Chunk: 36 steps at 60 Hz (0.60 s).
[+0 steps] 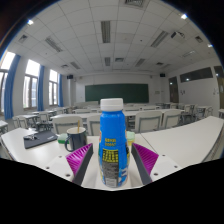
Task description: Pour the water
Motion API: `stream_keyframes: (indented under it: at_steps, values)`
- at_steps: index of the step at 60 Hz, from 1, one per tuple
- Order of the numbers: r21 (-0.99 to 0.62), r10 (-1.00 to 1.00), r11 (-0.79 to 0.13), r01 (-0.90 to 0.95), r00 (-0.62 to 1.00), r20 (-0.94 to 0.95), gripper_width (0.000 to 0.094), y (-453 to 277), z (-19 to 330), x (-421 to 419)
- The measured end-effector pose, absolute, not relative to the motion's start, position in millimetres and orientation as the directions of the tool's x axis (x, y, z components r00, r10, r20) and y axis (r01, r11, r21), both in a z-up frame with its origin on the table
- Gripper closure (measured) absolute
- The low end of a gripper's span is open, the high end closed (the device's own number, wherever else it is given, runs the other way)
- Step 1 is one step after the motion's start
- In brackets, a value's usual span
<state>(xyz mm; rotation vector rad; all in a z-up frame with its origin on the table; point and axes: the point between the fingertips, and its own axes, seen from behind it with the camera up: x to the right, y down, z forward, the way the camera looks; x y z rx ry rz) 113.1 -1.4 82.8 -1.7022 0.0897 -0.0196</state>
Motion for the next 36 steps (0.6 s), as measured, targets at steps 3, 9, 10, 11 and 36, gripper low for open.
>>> stream_keyframes:
  at_steps: [3, 9, 10, 11, 36]
  values:
    - [-0.989, -0.069, -0.131, -0.062, 0.996, -0.054, 0.0153, 21.6, 83.3, 101.7]
    - [-0.986, -0.097, -0.132, -0.1, 0.991, -0.088, 0.0359, 30.5, 77.6, 108.7]
    - [-0.987, -0.092, -0.123, -0.104, 0.991, -0.093, 0.0373, 30.5, 78.5, 106.4]
    - [-0.988, -0.084, -0.112, -0.102, 0.992, -0.092, 0.0394, 31.1, 79.1, 105.1]
    - [-0.841, -0.163, -0.205, 0.501, 0.83, 0.534, 0.0559, 74.8, 122.2, 131.5]
